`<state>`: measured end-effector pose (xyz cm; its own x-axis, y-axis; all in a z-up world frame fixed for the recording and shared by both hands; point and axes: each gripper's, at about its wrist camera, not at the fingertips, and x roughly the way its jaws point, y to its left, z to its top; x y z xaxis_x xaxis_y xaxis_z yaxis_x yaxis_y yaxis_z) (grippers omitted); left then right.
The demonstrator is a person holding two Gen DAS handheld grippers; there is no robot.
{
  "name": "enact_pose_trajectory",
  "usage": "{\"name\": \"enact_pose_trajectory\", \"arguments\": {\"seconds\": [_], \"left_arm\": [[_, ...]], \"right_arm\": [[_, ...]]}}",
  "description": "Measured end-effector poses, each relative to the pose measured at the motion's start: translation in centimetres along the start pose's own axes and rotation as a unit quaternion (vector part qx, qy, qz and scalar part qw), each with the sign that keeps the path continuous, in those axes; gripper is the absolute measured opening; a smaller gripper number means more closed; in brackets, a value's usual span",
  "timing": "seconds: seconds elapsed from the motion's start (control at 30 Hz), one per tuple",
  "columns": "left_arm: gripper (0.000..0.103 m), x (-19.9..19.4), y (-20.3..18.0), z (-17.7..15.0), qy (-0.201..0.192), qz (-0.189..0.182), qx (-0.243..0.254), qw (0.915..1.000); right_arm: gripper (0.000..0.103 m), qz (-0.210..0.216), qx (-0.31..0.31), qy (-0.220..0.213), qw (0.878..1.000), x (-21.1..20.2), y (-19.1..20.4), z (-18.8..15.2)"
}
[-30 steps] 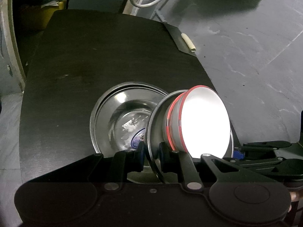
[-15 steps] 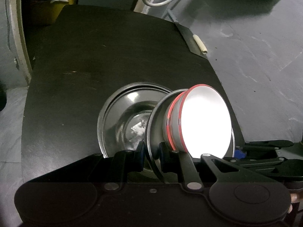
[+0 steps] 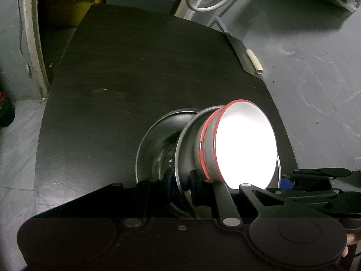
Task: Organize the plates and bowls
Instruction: 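Lower the bowl stack onto the steel plate stack with both tools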
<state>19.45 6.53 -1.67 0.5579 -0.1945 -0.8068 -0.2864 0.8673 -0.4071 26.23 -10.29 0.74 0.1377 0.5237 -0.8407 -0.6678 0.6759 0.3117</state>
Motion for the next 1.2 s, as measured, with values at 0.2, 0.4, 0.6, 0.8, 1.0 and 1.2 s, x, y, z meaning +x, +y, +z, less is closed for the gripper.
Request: {"name": "enact_pose_trajectory", "arguments": {"seconds": [0.2,0.4,0.6,0.8,1.0,1.2], "left_arm": [[0.015,0.2,0.1,0.1,0.002,0.003,-0.005,1.0000],[0.015,0.3,0.3,0.3,0.003,0.002,-0.011,0.9999],[0.015,0.4,0.4,0.3,0.004,-0.002,-0.012,0.9999],[0.018,0.8,0.2,0.1,0.007,-0.005,-0.009,0.9999],[0.018,0.7,0.3,0.1,0.007,-0.006,-0.007,0.9999],[0.018,0.6,0.0,-0.1,0.003,-0.004,0.002,1.0000]], "right_arm": [[0.032,0.001,-0.001,0.004,1.000,0.5,0.3,0.3],[0.032,0.002,0.002,0.005,1.000,0.9,0.4,0.4],[0.033,0.000,0.004,0.003,1.000,0.9,0.3,0.4],[0.036,-0.005,0.011,-0.006,1.000,0.8,0.3,0.1],[0.041,-0.010,0.017,-0.016,1.000,0.7,0.6,-0.5],[0.046,-0.018,0.017,-0.022,0.999,0.7,1.0,-0.8]]}}
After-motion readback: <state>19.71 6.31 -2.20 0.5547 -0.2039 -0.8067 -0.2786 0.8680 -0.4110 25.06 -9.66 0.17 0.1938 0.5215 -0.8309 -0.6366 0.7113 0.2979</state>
